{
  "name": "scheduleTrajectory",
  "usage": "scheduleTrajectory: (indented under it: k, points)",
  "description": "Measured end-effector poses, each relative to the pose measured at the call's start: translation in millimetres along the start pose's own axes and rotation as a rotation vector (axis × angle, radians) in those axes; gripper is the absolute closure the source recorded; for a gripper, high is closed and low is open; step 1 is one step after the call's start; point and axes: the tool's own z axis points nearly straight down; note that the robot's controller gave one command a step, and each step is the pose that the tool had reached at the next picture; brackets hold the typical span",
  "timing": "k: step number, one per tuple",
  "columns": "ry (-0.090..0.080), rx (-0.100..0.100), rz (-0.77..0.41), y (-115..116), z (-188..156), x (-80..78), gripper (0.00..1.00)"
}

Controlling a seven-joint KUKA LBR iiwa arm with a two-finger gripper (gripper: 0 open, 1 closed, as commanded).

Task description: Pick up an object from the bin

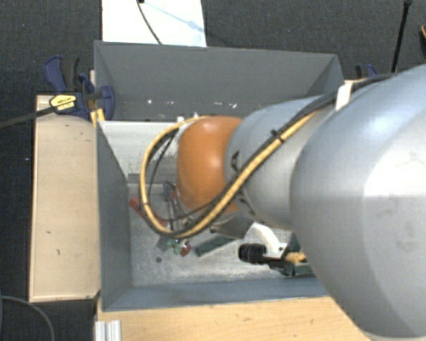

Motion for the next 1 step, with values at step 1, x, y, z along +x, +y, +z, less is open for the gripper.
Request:
scheduleTrajectory:
  k: [1]
  points:
    - [0.000,0.002,-0.005,0.4,-9.3,-0.4,1.00]
